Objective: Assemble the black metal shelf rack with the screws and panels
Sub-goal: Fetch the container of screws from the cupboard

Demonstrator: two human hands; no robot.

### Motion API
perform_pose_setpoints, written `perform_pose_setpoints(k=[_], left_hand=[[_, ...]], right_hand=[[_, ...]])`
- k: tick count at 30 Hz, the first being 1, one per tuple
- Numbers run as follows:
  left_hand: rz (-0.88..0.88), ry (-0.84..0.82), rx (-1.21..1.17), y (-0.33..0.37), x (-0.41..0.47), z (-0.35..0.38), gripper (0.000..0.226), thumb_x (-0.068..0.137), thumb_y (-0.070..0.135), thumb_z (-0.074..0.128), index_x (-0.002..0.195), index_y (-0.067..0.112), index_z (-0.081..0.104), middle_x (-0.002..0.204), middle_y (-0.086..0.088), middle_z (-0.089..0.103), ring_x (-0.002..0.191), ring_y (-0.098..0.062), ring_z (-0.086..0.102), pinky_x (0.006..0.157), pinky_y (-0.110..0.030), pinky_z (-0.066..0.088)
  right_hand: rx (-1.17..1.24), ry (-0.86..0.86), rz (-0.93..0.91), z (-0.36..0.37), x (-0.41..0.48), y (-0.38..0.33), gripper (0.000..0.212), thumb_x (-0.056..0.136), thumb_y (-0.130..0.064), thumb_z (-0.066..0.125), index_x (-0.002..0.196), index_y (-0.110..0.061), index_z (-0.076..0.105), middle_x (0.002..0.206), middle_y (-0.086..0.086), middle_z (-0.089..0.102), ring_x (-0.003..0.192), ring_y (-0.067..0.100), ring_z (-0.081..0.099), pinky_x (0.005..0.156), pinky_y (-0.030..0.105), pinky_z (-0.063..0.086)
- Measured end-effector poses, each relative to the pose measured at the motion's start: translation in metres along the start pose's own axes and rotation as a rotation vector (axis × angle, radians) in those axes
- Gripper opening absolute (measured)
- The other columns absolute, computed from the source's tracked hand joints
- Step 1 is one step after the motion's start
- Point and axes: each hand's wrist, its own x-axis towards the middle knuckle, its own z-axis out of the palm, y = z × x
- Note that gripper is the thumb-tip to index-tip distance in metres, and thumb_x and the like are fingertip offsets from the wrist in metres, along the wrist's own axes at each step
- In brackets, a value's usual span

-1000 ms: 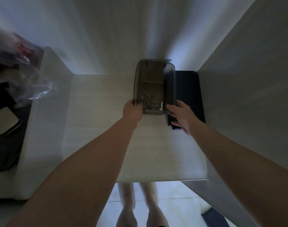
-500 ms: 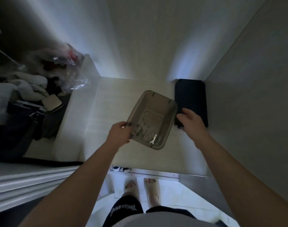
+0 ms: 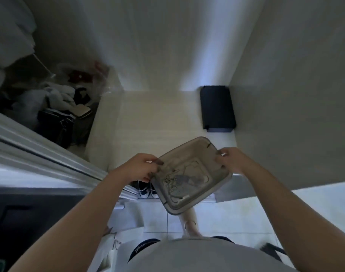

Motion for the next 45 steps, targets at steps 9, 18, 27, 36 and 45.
perform_pose_setpoints(k=[9, 18, 27, 36, 45], left_hand=[[0.085, -0.147, 0.130, -0.039, -0.041, 0.062, 0.022, 0.093, 0.012, 0.063, 0.105, 0.028, 0.072, 0.096, -0.008, 0.072, 0.084, -0.022, 0.070, 0.075, -0.036, 0.061], [-0.016, -0.307, 0.142, -0.065, -0.071, 0.193, 0.061, 0.092, 0.044, 0.067, 0.145, 0.021, 0.048, 0.127, 0.000, 0.064, 0.106, -0.017, 0.066, 0.079, -0.031, 0.052], [0.136, -0.427, 0.350, -0.085, -0.124, 0.365, 0.019, 0.094, 0.007, 0.061, 0.111, 0.011, 0.067, 0.087, -0.004, 0.077, 0.080, -0.021, 0.074, 0.071, -0.037, 0.061], [0.032, -0.471, 0.478, -0.145, -0.205, 0.569, 0.008, 0.093, 0.009, 0.064, 0.099, 0.013, 0.064, 0.085, -0.011, 0.072, 0.069, -0.026, 0.067, 0.068, -0.038, 0.055], [0.021, -0.465, 0.805, -0.209, -0.237, 0.713, 0.008, 0.087, 0.012, 0.064, 0.080, 0.010, 0.064, 0.076, -0.007, 0.065, 0.062, -0.019, 0.057, 0.057, -0.024, 0.040]], right_hand=[[0.245, 0.153, 0.182, 0.069, -0.135, 0.099, 0.014, 0.091, -0.006, 0.065, 0.097, 0.004, 0.072, 0.094, 0.025, 0.073, 0.081, 0.036, 0.073, 0.085, 0.054, 0.060], [0.575, 0.440, 0.452, 0.130, -0.263, 0.224, 0.008, 0.090, -0.006, 0.066, 0.094, -0.001, 0.070, 0.091, 0.025, 0.072, 0.092, 0.044, 0.070, 0.085, 0.057, 0.059], [0.887, 0.613, 0.657, 0.185, -0.392, 0.356, 0.010, 0.093, -0.009, 0.065, 0.099, -0.002, 0.069, 0.095, 0.021, 0.073, 0.085, 0.035, 0.072, 0.073, 0.045, 0.063], [1.071, 0.606, 0.740, 0.234, -0.523, 0.530, 0.010, 0.097, -0.020, 0.062, 0.101, -0.014, 0.068, 0.091, 0.008, 0.072, 0.081, 0.021, 0.069, 0.063, 0.029, 0.056], [1.305, 0.681, 0.882, 0.282, -0.563, 0.658, 0.008, 0.093, -0.019, 0.066, 0.091, -0.012, 0.068, 0.092, 0.014, 0.072, 0.085, 0.028, 0.065, 0.075, 0.036, 0.049]])
